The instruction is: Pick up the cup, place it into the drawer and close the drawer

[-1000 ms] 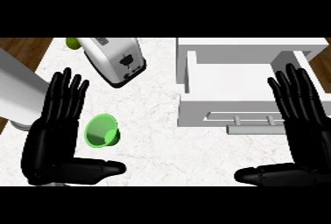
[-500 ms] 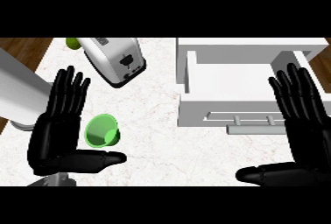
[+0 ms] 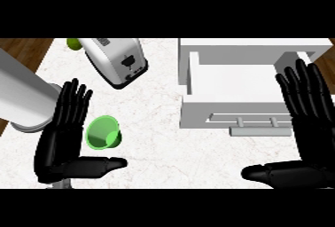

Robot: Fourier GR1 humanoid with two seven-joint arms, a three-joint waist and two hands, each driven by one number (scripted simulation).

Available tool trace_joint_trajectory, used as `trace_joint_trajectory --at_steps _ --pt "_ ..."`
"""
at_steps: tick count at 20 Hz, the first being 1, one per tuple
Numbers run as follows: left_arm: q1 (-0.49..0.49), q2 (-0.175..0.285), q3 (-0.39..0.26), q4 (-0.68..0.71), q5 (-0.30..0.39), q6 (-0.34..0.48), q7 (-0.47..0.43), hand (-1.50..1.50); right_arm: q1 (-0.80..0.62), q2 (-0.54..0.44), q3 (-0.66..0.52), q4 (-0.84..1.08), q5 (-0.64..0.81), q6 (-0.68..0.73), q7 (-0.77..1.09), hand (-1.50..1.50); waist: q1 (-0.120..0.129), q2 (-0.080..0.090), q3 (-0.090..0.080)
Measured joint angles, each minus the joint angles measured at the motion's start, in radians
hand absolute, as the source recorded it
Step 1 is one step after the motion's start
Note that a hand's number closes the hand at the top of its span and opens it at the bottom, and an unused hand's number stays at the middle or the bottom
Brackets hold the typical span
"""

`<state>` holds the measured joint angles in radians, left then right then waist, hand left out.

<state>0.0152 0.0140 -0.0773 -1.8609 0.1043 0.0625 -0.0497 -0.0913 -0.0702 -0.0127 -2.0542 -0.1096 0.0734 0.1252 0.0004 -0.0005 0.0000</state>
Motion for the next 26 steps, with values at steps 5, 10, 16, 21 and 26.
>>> trace_joint_trajectory --at_steps 5,10,16,21,26 --pt "0.043 0.008 0.02 0.055 0.008 -0.013 -0.048 -1.5 0.017 -0.013 -0.022 -0.012 -0.015 0.018 -0.005 -1.5 0.0 0.0 0.0" --pt "0.05 0.009 0.053 0.142 0.002 -0.013 -0.107 -1.5 0.006 -0.008 -0.014 -0.003 -0.005 0.017 -0.003 -1.5 0.0 0.0 0.0" --pt "0.048 0.019 0.096 0.265 0.0 -0.032 -0.197 -1.5 -0.008 -0.013 -0.026 0.015 -0.018 0.029 -0.004 -1.5 0.0 0.0 0.0" --pt "0.029 0.048 0.14 0.371 0.019 -0.079 -0.252 -1.5 -0.019 -0.011 -0.024 0.007 -0.02 0.027 0.014 -1.5 0.0 0.0 0.0" --pt "0.011 0.044 0.157 0.488 0.011 -0.093 -0.326 -1.5 -0.007 0.001 0.001 -0.029 -0.001 0.015 0.038 -1.5 -0.001 0.001 0.0"
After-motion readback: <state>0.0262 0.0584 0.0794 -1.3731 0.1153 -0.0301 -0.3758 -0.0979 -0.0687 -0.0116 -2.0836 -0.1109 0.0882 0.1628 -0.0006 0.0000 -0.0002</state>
